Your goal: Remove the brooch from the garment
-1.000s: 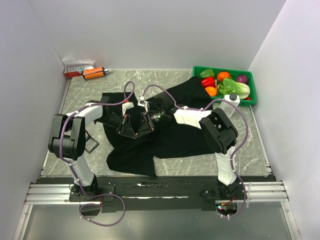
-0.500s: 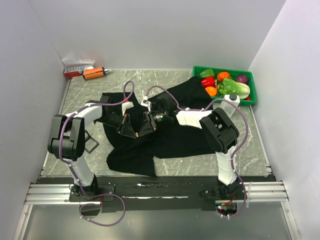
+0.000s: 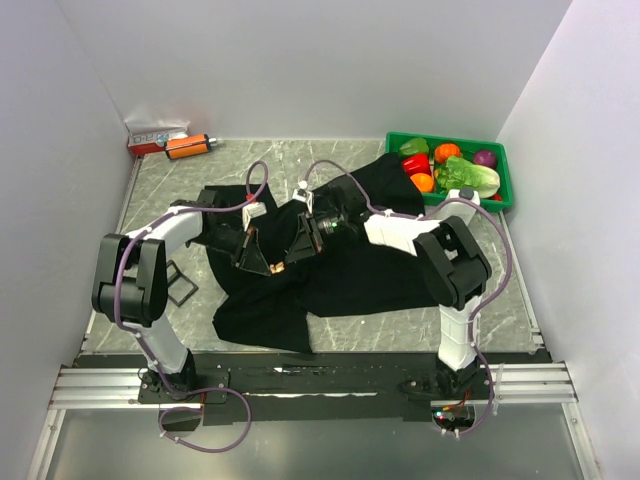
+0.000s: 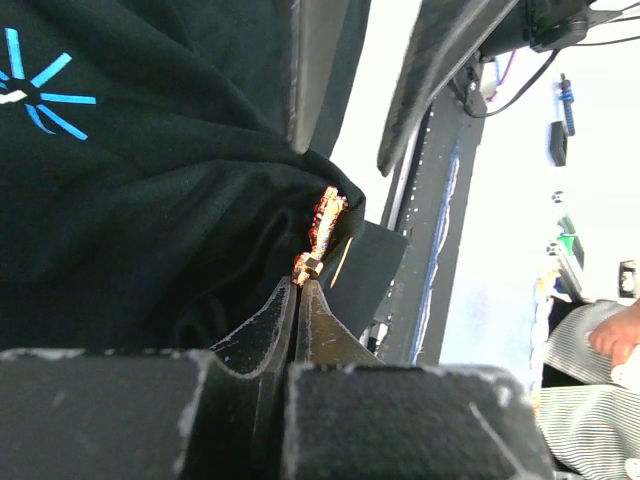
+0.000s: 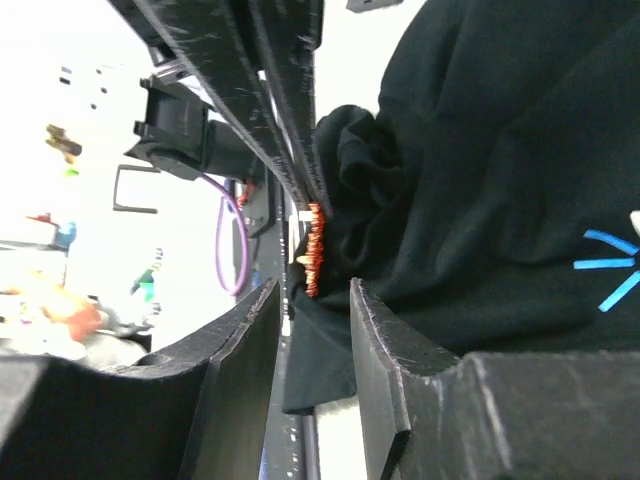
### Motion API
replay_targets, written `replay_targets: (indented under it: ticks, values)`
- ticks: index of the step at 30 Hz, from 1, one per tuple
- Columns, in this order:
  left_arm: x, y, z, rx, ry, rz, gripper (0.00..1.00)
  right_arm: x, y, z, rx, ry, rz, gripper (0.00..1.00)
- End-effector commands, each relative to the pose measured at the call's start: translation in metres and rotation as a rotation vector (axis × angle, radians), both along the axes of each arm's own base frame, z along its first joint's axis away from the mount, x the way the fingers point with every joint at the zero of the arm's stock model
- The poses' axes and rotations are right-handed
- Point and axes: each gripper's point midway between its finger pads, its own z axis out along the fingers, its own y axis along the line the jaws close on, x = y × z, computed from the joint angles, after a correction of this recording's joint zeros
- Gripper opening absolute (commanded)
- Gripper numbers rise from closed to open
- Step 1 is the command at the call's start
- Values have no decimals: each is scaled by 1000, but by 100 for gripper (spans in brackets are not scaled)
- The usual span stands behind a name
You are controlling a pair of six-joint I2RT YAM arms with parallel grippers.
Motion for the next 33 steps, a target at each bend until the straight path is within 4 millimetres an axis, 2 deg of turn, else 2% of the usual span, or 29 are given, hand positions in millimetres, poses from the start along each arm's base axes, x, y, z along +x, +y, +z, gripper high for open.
replay_targets:
  ticks: [1, 8, 13, 21, 26, 29, 33]
  values:
    - [10, -1, 26, -24, -122, -13, 1, 14, 0, 40, 41, -220, 17, 42]
    - [12, -3, 40, -38, -162, 6, 1, 13, 7, 33, -7, -269, 59, 43]
    - [8, -2, 41, -35, -164, 12, 1, 5, 11, 32, -3, -249, 85, 42]
    - [9, 1, 40, -4, -182, 9, 1, -2, 17, 48, 57, -243, 112, 42]
    - [12, -1, 44, -15, -176, 9, 1, -2, 20, 49, 53, -253, 109, 41]
    - [13, -1, 45, -21, -169, 15, 1, -3, 26, 47, 47, -258, 114, 36]
    - [14, -1, 46, -15, -174, 13, 1, -2, 31, 44, 40, -271, 117, 22]
